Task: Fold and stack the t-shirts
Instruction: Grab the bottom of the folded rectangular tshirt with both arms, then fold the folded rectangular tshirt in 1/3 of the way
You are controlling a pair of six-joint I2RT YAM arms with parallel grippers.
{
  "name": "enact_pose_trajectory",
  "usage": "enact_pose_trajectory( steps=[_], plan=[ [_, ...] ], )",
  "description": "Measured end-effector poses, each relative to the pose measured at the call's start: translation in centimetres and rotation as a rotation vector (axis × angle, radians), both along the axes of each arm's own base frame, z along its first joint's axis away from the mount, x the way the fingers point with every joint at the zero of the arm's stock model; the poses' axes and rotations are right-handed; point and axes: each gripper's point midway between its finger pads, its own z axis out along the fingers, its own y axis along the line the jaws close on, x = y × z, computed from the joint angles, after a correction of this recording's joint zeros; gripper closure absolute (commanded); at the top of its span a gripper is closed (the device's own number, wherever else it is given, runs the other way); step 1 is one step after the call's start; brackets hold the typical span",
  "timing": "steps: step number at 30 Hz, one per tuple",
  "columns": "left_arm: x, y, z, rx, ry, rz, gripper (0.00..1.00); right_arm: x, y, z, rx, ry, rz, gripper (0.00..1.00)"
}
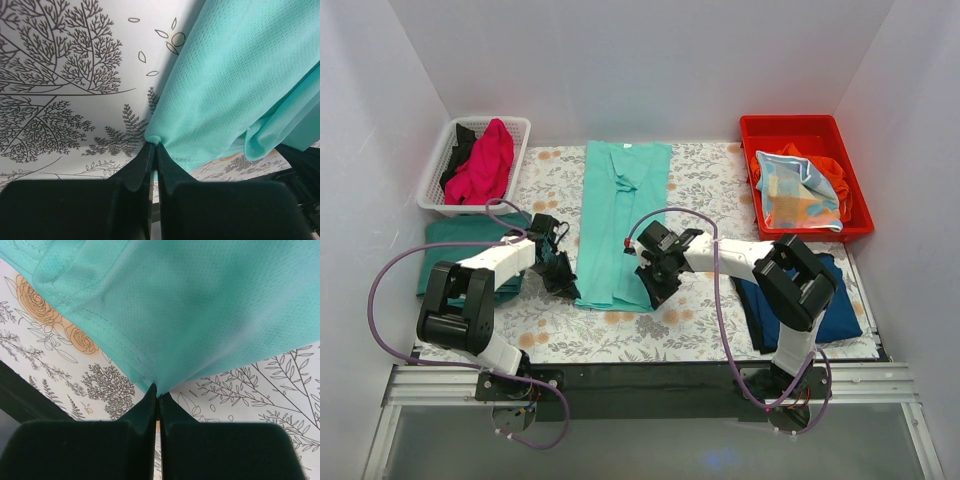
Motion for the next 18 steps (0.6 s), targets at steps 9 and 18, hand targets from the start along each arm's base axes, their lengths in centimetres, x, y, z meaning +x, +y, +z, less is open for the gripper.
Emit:
enact_pose_trajectory(
  steps=[9,18],
  plan=[
    [2.3,-0.4,2.3,0.005,-0.08,0.002,1.0,0.6,-0.8,1.1,-0.015,-0.06,-0.007,0.99],
    [8.3,-0.4,6.0,0.041,-0.254,0.052,1.0,5.8,0.6,5.2,0.007,-0.236,-0.07,0.99]
  ],
)
